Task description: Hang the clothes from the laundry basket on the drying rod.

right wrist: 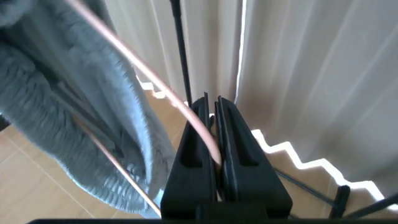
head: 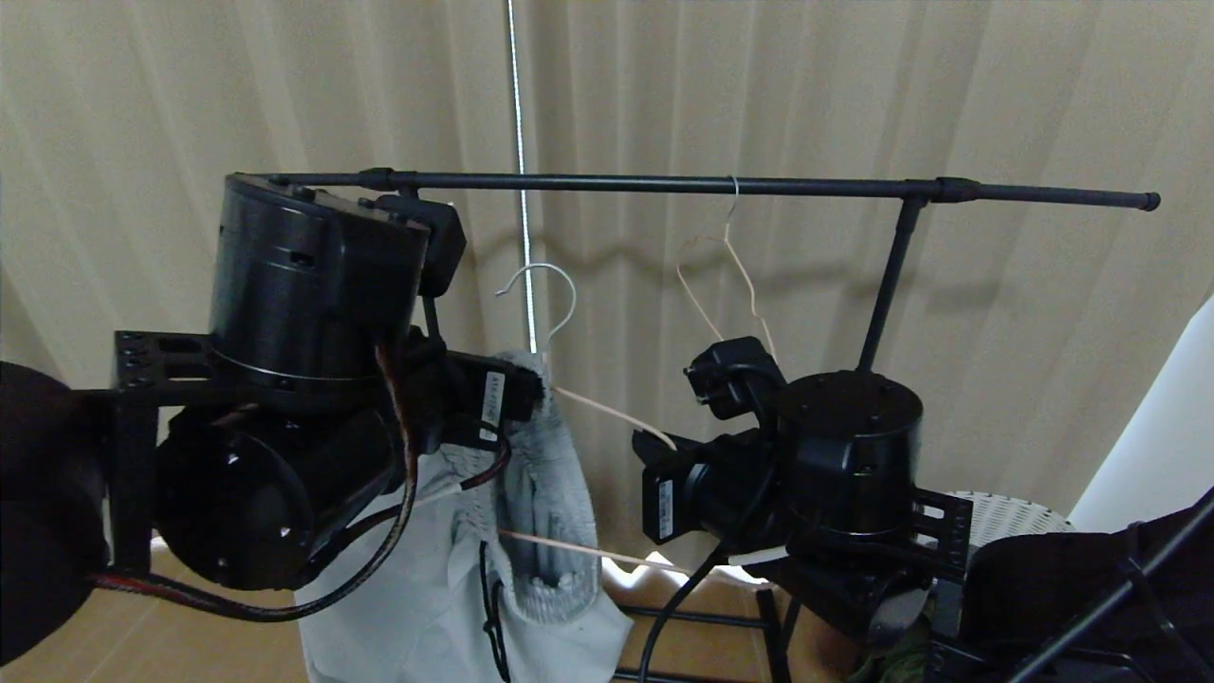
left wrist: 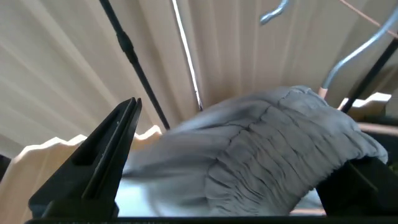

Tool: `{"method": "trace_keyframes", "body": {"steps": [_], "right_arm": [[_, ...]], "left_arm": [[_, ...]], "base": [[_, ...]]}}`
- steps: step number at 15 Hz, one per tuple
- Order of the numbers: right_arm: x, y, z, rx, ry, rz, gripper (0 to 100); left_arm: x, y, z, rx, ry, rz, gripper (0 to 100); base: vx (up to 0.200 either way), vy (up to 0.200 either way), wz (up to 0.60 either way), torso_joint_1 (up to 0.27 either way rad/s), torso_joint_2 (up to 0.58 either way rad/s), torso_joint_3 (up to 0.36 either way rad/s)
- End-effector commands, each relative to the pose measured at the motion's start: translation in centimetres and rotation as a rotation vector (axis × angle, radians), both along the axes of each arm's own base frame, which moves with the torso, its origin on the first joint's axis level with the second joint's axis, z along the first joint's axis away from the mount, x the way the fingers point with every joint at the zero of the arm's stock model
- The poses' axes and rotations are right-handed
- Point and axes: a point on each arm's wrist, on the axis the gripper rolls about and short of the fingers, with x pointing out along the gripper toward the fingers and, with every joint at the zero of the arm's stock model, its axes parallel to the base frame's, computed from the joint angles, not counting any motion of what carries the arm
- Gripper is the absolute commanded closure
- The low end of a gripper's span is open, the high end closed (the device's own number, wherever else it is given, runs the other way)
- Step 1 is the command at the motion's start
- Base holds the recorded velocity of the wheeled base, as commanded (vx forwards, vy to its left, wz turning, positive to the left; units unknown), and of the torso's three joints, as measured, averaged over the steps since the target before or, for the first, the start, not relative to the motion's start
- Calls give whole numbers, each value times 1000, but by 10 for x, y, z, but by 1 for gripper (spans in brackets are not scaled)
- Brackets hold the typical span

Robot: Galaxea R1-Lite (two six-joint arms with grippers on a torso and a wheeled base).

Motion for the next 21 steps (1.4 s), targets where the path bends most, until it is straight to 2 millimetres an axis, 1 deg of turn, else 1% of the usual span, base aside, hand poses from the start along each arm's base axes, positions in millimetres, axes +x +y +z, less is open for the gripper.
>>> {"method": "trace_keyframes", "body": {"steps": [1, 3, 7, 9, 14, 18, 21], "right_arm": [[2, -4, 4, 7, -15, -11, 100], [6, -6, 5, 2, -33, -19, 100], [12, -11, 3, -9, -34, -43, 100], [13, -12, 5, -7, -39, -46, 100], [19, -19, 8, -6, -54, -70, 100], [18, -29, 22, 3, -88, -87, 100], [21, -42, 32, -20, -133, -110, 100]], "left_arm": [[-19, 9, 4, -1, -12, -35, 0], [-28, 15, 3, 15, -31, -59, 0], [-35, 25, 14, 13, -108, -71, 0], [-38, 28, 14, 22, -121, -82, 0], [-46, 33, 1, 40, -87, -140, 0], [-59, 46, -11, 69, -97, -217, 0], [-67, 56, -10, 70, -125, -234, 0]], "base": [[0, 0, 0, 0, 0, 0], [0, 0, 0, 0, 0, 0], [0, 0, 0, 0, 0, 0], [0, 0, 0, 0, 0, 0], [0, 0, 0, 0, 0, 0], [0, 0, 0, 0, 0, 0], [0, 0, 0, 0, 0, 0]]}}
